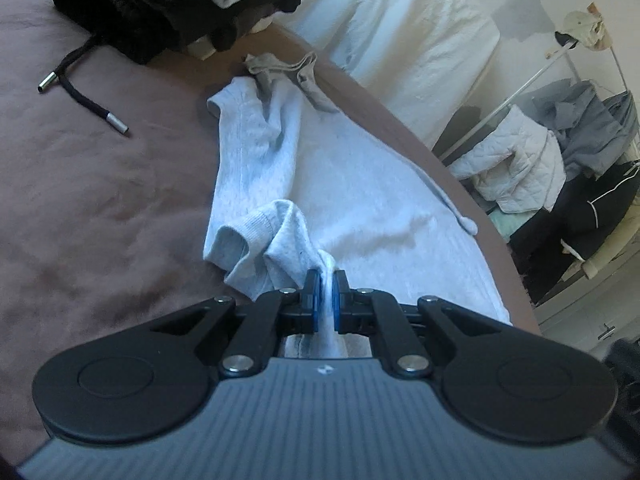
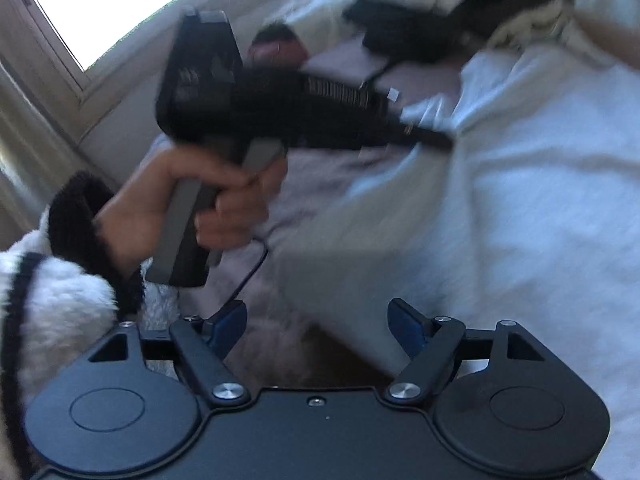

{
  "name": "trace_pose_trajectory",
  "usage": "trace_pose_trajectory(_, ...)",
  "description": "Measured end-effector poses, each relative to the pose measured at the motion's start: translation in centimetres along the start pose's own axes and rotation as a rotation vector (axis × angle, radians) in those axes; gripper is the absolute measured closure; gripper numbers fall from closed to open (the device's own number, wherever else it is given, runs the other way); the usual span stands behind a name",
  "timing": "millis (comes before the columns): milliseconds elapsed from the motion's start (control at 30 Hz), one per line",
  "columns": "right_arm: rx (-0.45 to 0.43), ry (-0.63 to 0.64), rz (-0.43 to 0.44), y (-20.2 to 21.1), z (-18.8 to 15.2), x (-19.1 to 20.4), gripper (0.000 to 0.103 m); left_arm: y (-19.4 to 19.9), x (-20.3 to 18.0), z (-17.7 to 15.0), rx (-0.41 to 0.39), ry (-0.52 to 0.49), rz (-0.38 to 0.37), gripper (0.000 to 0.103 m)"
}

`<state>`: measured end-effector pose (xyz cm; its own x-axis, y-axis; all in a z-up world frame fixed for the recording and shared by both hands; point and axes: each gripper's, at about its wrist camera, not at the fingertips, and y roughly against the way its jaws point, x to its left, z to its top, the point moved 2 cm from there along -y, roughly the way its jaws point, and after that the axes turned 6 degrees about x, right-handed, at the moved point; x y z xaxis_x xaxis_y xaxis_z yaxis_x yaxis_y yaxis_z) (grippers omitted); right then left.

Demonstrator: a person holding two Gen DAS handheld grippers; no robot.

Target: Fold clothes

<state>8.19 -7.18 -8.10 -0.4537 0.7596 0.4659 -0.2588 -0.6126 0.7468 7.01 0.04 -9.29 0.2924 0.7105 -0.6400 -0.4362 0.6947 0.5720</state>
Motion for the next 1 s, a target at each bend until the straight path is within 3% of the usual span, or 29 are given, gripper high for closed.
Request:
trace_pose_trajectory(133, -0.025, -0.150, 0.062, -2.5, 1.1, -1.4, 0.018, 0.4, 0.1, 0.0, 0.045, -0.024, 0.055, 0.097)
trace_pose_trajectory(300, 0.000, -0.214, -0.065, -4.7, 2.6, -1.7, 0.026, 0.5, 0.7, 0.2, 0.070, -0.007, 0.075, 0.097)
trace_pose_trajectory(367, 0.008, -0.172, -0.153, -5.3, 3.0, -0.8, 0.042, 0.6, 0.5, 0.2, 0.073, -0.031, 0.092, 0.097)
trace_pose_trajectory(433, 0.025, -0.092, -0.281, -5.3, 2.9, -0.3, 0.092, 0.9, 0.2, 0.2, 0.073, -0.052, 0.101, 0.097)
trace_pose_trajectory(467, 0.028, -0.087, -0.304, -4.9, 2.9, -0.4, 0.094, 1.3, 0.0, 0.2, 0.071, -0.063, 0.103, 0.097)
trace_pose_trajectory(600, -0.046, -0.158, -0.188, -1.3, 3.0, -1.3, 0.096, 4.3, -0.6, 0.0, 0.006, -0.080, 0.137, 0.097)
trace_pose_trajectory(733, -0.174, -0.183, 0.147, 4.6, 1.6, -2.0, 0.096, 8.2, -0.4, -0.2, -0.088, -0.058, 0.141, 0.098)
trace_pose_trajectory(833, -0.154, -0.235, 0.292, 5.5, -0.2, -3.0, 0.095, 8.2, 0.9, -0.2, -0.033, 0.023, 0.141, 0.098)
trace_pose_trajectory(1000, 0.051, -0.302, 0.330, 0.9, -2.1, -3.6, 0.092, 5.7, 2.7, -0.9, 0.076, 0.093, 0.218, 0.097)
